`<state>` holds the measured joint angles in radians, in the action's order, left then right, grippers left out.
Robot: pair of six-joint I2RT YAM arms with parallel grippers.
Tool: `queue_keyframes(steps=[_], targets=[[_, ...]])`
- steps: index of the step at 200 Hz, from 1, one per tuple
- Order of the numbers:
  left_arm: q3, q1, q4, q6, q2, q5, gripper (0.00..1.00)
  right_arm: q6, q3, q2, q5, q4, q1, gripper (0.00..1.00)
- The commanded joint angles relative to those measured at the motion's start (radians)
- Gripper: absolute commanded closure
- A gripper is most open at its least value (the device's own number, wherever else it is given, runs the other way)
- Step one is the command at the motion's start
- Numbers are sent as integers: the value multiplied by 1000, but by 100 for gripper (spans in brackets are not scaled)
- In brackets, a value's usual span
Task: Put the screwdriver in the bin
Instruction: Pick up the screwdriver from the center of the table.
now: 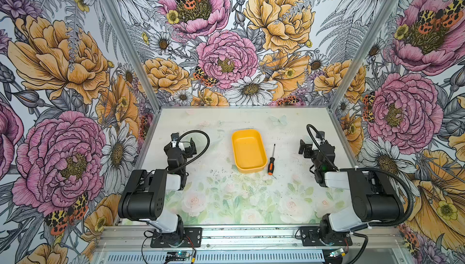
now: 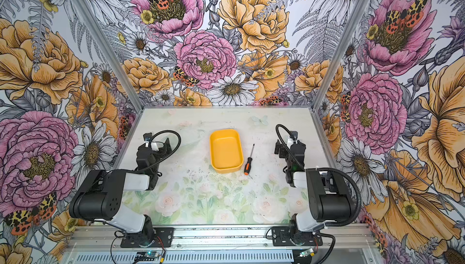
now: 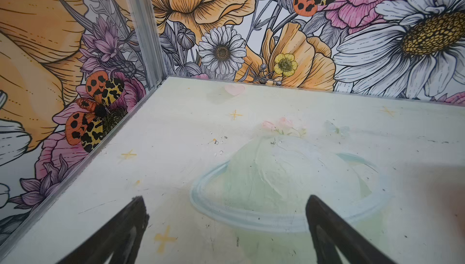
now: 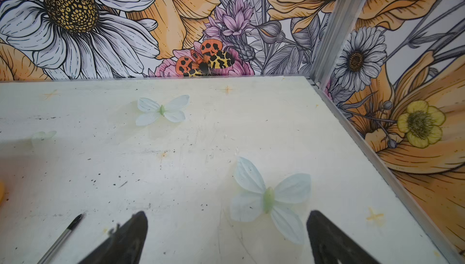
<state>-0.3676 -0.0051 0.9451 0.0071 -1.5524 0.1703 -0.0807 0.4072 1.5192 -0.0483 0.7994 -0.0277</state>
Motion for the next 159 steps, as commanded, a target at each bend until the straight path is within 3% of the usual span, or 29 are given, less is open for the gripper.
queue_keyframes(steps=[1,89,134,159], targets=[[-9,-4,1,2,0,-19,1,4,-2,13,10,34,-5,1],[-19,-7,-35,8,20,-29,1,4,3,0,2,19,-4,2],[-168,-32,-430,40,181,-60,1,-43,97,-204,-63,-323,10,4],[-284,-42,-690,-69,251,-101,1,-156,196,-311,-18,-631,28,3]])
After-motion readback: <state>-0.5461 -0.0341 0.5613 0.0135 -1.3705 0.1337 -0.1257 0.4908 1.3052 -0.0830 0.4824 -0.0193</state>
